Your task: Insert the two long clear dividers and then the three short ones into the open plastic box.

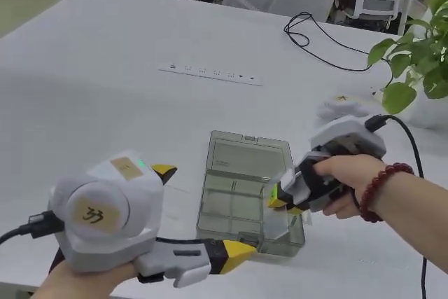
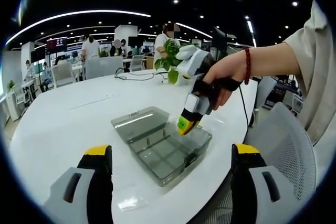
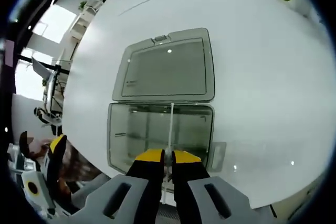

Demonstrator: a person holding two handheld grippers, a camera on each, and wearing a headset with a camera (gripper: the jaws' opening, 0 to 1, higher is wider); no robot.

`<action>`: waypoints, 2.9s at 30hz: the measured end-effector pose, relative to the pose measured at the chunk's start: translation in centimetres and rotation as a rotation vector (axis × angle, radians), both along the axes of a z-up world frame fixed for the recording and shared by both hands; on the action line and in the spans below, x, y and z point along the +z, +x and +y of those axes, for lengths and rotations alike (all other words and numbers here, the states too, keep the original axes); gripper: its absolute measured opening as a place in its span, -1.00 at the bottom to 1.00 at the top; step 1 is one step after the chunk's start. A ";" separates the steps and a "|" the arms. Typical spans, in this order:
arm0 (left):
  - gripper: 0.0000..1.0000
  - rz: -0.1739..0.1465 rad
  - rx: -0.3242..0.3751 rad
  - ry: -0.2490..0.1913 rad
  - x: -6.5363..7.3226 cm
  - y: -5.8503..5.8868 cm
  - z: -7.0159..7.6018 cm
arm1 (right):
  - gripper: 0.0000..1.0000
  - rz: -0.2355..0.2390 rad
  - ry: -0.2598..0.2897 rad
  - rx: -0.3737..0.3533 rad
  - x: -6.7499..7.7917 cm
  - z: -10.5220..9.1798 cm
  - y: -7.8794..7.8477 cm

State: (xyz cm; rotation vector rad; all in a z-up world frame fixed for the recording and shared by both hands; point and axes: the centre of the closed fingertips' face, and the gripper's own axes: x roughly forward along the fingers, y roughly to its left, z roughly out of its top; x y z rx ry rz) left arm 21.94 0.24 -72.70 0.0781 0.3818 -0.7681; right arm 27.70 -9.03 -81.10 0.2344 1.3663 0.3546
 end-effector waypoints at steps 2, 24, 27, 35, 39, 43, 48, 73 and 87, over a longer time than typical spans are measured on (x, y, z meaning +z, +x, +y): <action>0.91 0.001 0.002 0.001 0.0 0.0 0.0 | -0.87 -0.033 -0.048 0.061 0.0 0.1 0.0; 0.86 -0.002 0.030 0.007 0.3 0.0 0.6 | -0.86 -0.130 -0.286 0.263 -2.2 0.8 0.3; 0.86 -0.005 0.033 0.009 0.3 0.1 0.6 | -0.85 -0.135 -0.284 0.263 -2.2 0.8 0.3; 0.84 -0.005 0.060 0.019 0.5 0.2 1.2 | -0.80 -0.191 -0.226 0.275 -1.9 1.0 0.4; 0.84 0.002 0.074 0.018 0.5 0.2 1.5 | -0.73 -0.213 -0.188 0.293 -1.7 1.3 0.1; 0.83 0.002 0.077 0.024 0.7 0.1 1.6 | -0.59 -0.232 -0.116 0.272 -1.0 1.8 0.0; 0.83 0.000 0.083 0.031 0.8 0.1 1.7 | -0.42 -0.301 -0.063 0.310 0.1 2.3 -0.1; 0.84 0.010 0.131 0.060 0.8 -0.1 2.4 | 0.08 -0.582 0.108 0.431 3.5 0.6 -1.7; 0.79 0.043 0.138 0.082 0.0 -0.2 2.8 | 0.36 -0.685 0.108 0.462 4.0 -1.9 -2.9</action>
